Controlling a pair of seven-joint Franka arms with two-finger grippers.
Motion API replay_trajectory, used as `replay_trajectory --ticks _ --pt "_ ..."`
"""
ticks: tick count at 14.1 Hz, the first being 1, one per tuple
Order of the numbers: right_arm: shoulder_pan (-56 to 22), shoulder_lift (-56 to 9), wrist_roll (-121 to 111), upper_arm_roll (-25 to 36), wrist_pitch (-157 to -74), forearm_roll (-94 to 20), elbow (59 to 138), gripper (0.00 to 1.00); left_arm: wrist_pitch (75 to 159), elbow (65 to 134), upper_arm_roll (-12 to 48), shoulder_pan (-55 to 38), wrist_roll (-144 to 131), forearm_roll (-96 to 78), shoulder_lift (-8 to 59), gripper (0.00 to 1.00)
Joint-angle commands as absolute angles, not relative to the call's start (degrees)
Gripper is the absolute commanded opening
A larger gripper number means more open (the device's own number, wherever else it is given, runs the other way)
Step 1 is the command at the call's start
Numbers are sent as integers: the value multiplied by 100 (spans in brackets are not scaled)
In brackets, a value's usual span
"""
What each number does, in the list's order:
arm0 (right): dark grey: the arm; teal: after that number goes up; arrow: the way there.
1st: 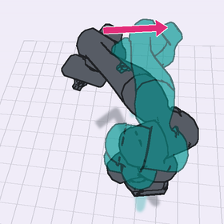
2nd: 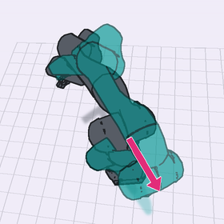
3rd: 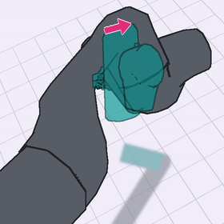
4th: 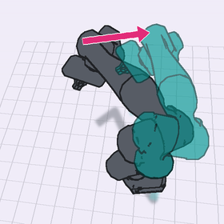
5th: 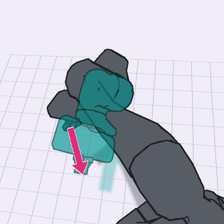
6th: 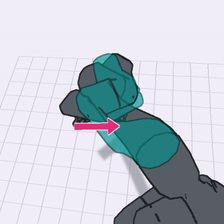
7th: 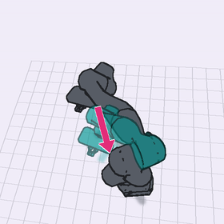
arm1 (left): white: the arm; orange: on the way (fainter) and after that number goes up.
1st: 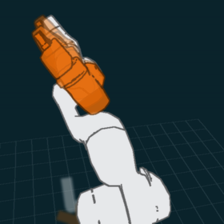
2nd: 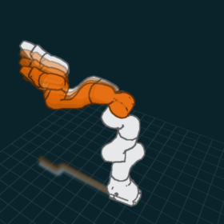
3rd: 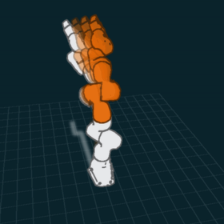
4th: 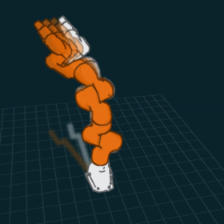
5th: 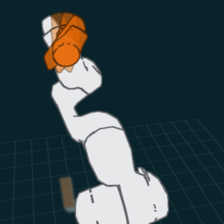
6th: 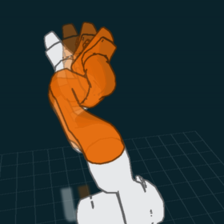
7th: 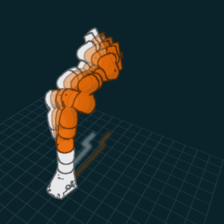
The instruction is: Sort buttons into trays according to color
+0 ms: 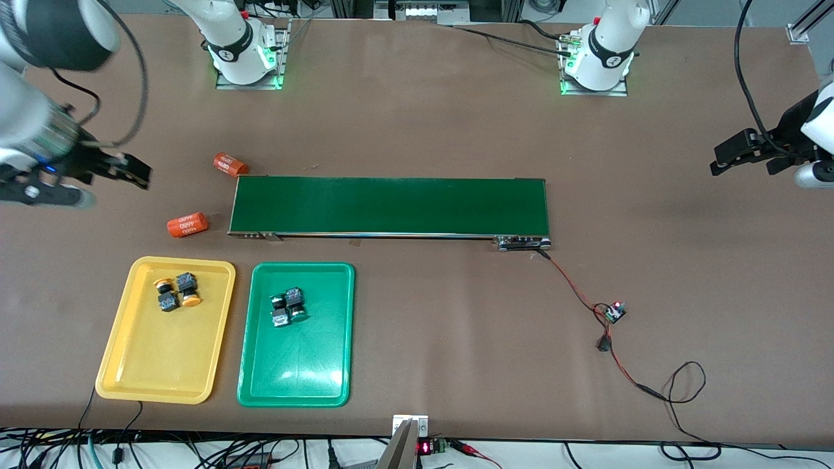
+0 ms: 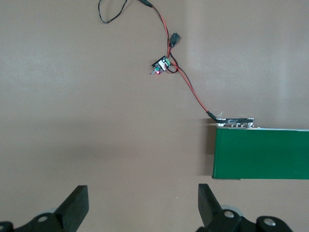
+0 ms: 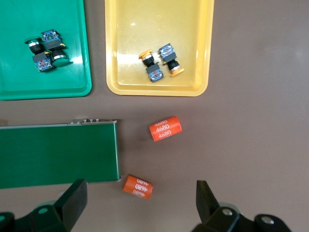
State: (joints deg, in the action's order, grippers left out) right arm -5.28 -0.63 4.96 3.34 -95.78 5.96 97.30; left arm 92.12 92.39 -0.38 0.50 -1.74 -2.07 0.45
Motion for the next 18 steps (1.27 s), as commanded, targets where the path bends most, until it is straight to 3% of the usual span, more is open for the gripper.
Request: replay_trajectory --ticks 1,7,18 --pt "-63 342 -69 220 -9466 440 9826 100 9536 9878 -18 35 -193 -149 -456 100" --pt "746 852 -457 -412 -9343 334 9940 100 9194 9563 -9 26 -202 -150 -431 100" --pt "404 756 -448 -281 -8912 316 9923 100 9114 9607 123 18 -114 -132 -457 100"
